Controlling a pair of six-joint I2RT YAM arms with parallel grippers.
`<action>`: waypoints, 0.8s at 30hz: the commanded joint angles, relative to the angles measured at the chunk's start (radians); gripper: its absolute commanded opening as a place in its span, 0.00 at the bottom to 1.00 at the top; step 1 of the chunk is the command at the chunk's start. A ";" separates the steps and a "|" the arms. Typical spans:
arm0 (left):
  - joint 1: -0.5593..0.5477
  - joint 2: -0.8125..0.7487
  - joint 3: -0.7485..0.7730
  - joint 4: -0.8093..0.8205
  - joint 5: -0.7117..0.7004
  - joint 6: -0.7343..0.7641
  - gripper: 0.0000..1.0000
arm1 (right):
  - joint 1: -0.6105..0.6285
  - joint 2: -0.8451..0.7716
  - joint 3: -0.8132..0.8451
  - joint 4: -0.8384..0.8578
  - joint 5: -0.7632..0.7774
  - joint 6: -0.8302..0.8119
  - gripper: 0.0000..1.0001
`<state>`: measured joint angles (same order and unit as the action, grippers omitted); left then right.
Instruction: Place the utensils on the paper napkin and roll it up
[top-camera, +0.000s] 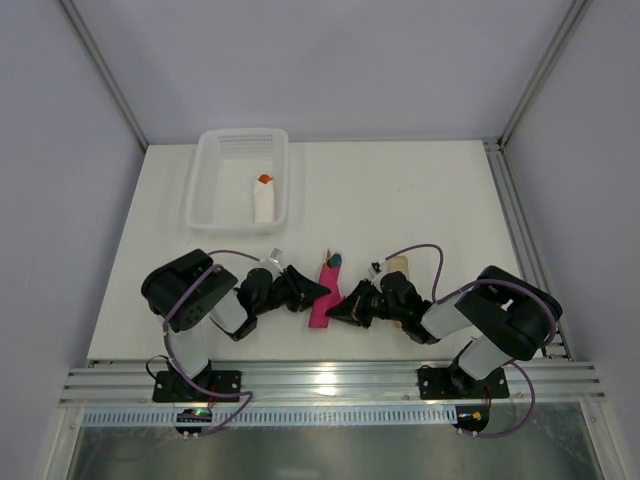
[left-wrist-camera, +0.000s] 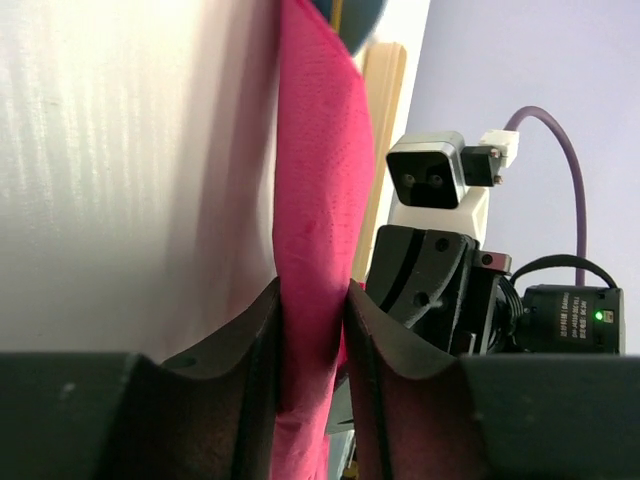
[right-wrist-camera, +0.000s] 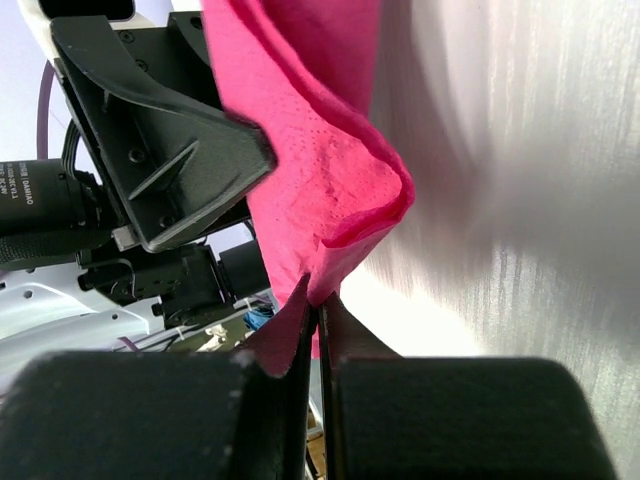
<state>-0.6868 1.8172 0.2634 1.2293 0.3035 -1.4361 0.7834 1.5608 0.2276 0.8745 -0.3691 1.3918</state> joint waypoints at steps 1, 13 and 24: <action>0.006 0.030 0.045 0.095 0.034 -0.009 0.32 | -0.001 0.007 -0.010 0.066 -0.004 -0.001 0.04; 0.006 0.054 0.115 -0.034 0.089 0.036 0.49 | -0.001 -0.047 -0.002 0.001 0.010 -0.022 0.03; 0.004 0.100 0.178 -0.079 0.128 0.054 0.46 | -0.001 -0.065 0.003 -0.019 0.012 -0.027 0.03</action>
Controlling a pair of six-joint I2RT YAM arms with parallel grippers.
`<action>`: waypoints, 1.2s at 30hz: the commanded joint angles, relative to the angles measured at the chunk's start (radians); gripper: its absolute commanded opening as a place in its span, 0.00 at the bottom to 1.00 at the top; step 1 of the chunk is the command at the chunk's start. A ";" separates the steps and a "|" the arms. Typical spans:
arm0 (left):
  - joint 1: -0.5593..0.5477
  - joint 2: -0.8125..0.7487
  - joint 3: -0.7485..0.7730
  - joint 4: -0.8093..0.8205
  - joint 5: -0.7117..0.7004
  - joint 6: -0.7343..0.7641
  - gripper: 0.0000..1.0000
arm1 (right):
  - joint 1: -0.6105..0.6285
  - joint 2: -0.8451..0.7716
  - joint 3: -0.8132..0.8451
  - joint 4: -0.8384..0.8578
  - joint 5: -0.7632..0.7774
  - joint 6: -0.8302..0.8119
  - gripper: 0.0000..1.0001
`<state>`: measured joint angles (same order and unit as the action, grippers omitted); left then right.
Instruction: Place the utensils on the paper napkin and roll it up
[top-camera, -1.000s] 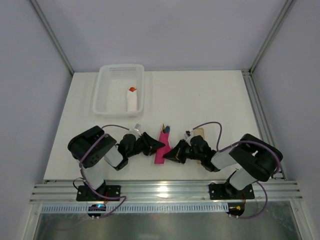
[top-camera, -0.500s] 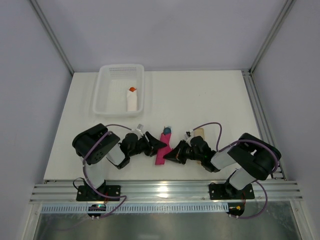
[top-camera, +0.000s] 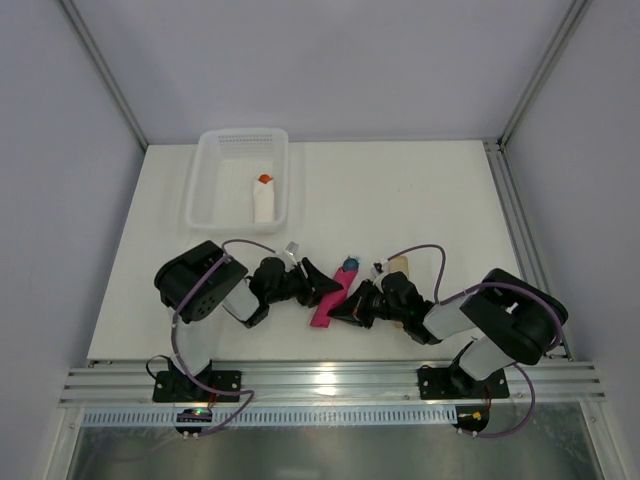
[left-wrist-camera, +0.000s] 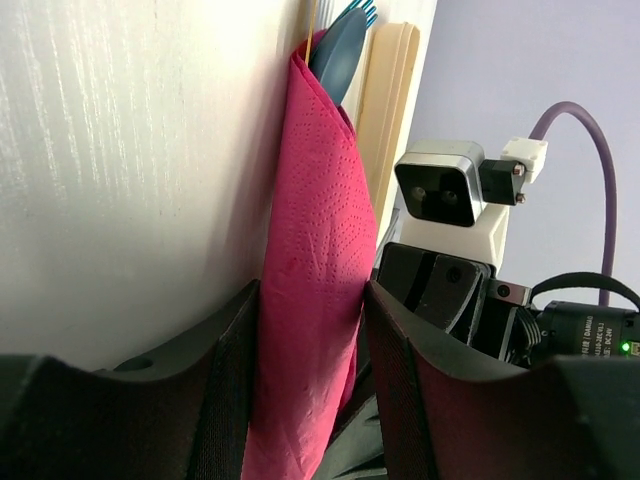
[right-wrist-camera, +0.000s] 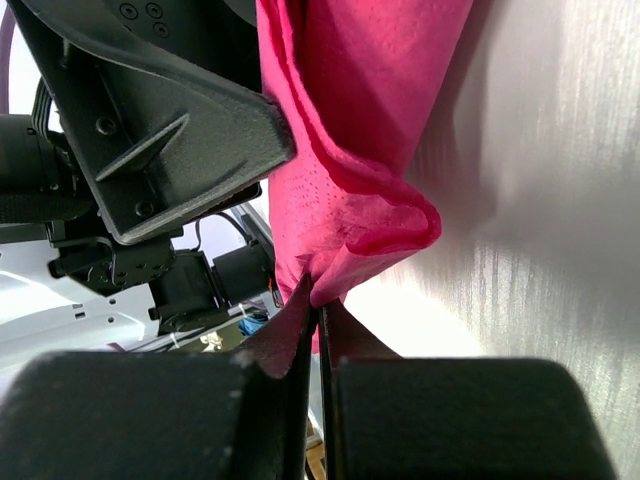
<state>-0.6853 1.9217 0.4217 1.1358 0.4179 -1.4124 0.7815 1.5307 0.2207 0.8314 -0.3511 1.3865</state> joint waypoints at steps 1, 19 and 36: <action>0.003 -0.007 0.019 0.007 0.016 0.039 0.46 | 0.001 -0.041 0.009 0.021 -0.005 -0.023 0.03; 0.004 0.054 0.054 0.163 0.068 -0.013 0.00 | -0.005 -0.214 -0.018 -0.234 0.073 -0.174 0.05; 0.007 -0.223 -0.006 -0.022 0.022 0.274 0.00 | -0.027 -0.748 0.207 -1.075 0.322 -0.552 0.46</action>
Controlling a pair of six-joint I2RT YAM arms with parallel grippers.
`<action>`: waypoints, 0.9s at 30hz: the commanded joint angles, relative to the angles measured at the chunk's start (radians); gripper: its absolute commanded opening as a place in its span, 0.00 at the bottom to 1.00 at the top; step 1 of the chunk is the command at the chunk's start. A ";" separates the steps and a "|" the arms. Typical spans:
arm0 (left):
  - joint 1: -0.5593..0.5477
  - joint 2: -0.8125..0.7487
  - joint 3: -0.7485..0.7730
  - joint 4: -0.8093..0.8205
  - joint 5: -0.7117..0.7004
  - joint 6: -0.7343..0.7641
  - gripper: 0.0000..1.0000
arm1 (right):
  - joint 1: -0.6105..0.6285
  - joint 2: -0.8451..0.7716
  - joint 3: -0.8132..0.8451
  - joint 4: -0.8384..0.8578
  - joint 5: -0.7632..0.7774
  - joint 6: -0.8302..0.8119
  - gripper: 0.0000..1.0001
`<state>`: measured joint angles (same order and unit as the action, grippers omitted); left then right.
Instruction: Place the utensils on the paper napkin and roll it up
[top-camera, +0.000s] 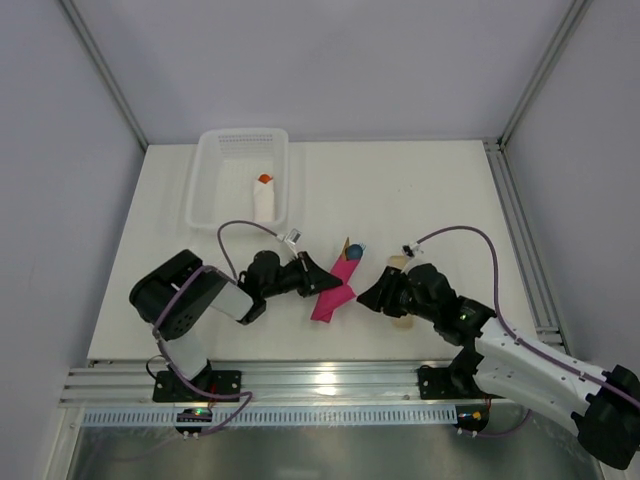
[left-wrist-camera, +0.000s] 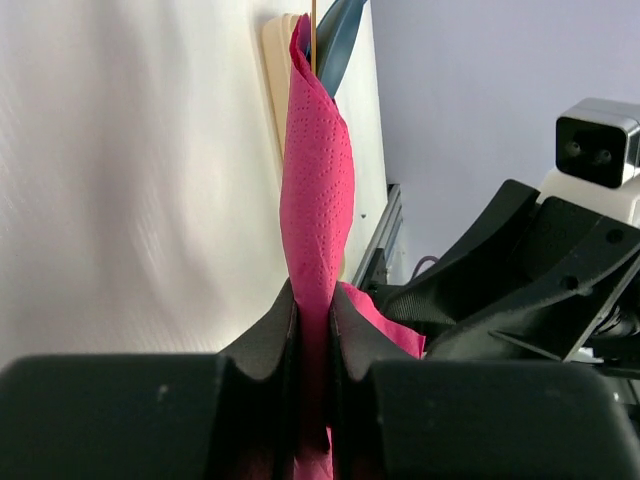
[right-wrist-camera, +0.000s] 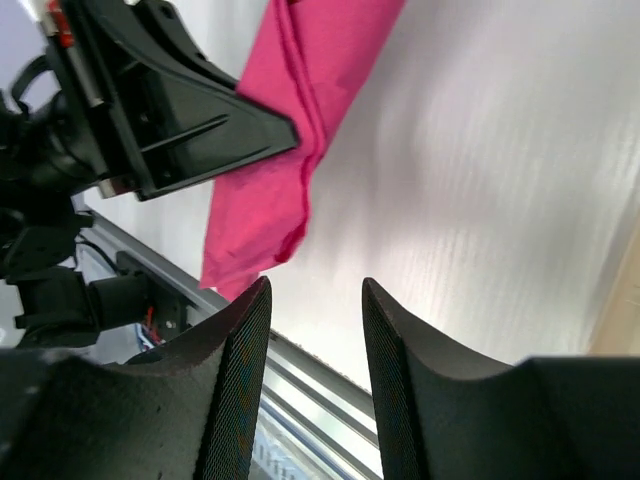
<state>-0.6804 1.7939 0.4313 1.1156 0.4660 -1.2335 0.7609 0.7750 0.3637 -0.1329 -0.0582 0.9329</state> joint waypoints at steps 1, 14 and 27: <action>0.002 -0.120 -0.020 -0.060 -0.041 0.130 0.00 | -0.006 0.013 0.079 -0.120 0.023 -0.108 0.46; -0.034 -0.493 -0.016 -0.530 -0.316 0.368 0.00 | 0.044 0.165 0.348 -0.087 -0.074 -0.261 0.45; -0.057 -0.630 -0.026 -0.617 -0.354 0.382 0.00 | 0.117 0.428 0.399 0.164 -0.120 -0.247 0.45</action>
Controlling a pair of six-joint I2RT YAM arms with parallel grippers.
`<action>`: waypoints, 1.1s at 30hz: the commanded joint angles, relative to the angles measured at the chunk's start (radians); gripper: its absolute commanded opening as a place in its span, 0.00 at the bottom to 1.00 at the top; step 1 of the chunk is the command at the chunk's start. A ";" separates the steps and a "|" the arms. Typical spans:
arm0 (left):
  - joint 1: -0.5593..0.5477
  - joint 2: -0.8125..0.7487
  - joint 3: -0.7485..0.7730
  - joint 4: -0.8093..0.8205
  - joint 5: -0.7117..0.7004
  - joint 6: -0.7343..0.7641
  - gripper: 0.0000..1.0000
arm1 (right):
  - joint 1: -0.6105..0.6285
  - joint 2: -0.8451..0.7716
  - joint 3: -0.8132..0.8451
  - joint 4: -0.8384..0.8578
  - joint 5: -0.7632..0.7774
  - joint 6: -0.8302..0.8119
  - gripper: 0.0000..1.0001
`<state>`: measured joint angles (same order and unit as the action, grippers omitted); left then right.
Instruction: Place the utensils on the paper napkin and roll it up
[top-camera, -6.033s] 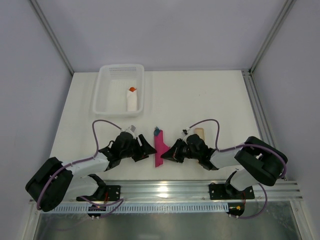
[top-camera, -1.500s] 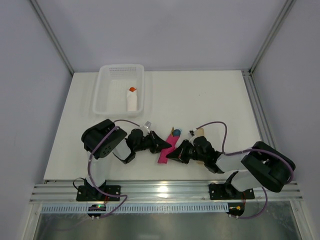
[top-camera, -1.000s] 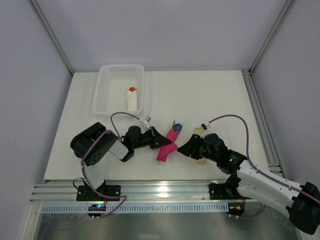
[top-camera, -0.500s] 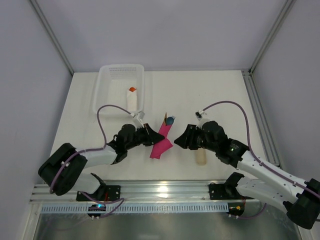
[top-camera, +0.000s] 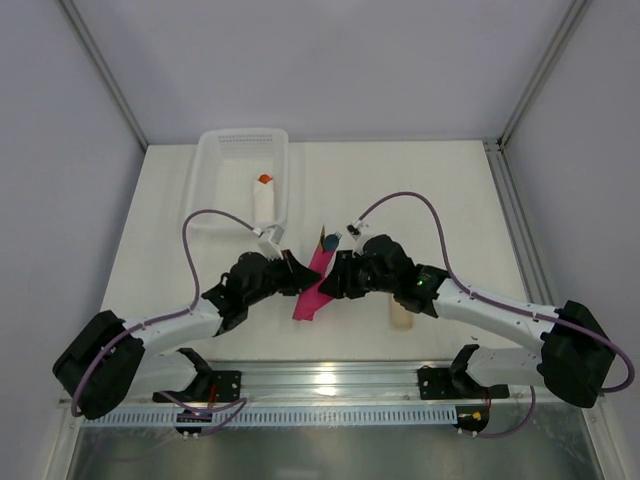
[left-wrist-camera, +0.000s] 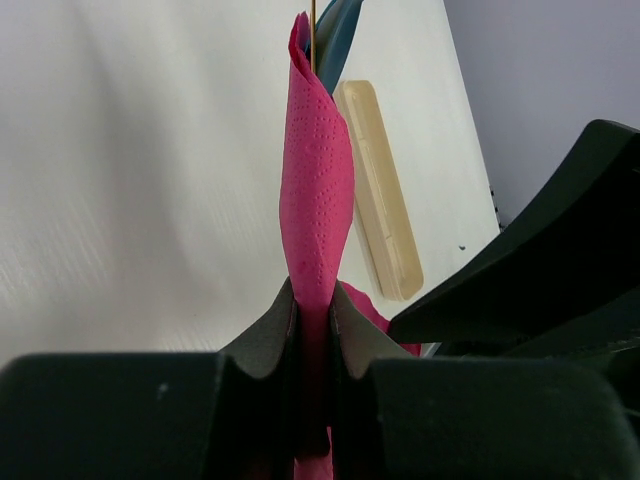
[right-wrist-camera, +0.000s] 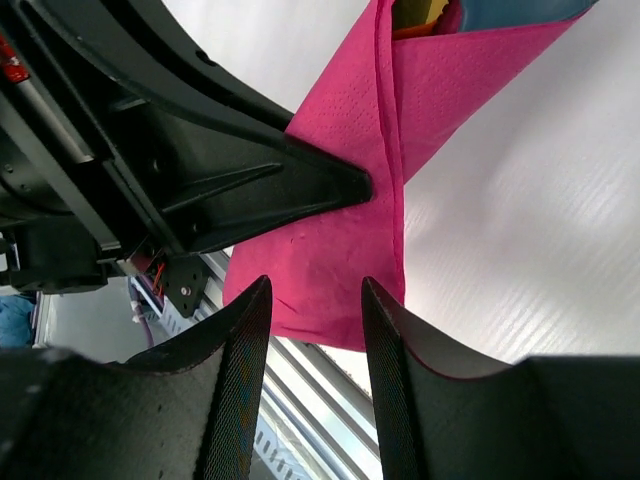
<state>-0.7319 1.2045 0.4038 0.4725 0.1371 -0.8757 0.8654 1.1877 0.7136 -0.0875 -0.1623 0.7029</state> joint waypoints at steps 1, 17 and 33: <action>-0.006 -0.048 0.000 0.028 -0.025 0.023 0.00 | 0.014 0.035 0.053 0.123 -0.014 -0.016 0.45; -0.011 -0.137 -0.020 0.031 -0.050 0.000 0.00 | 0.050 0.101 0.031 0.167 0.030 0.035 0.44; -0.009 -0.238 -0.048 0.058 -0.041 -0.048 0.00 | 0.057 0.101 -0.016 0.307 -0.008 0.070 0.45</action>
<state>-0.7376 1.0035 0.3519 0.4400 0.0956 -0.8955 0.9154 1.2877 0.7067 0.1219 -0.1699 0.7631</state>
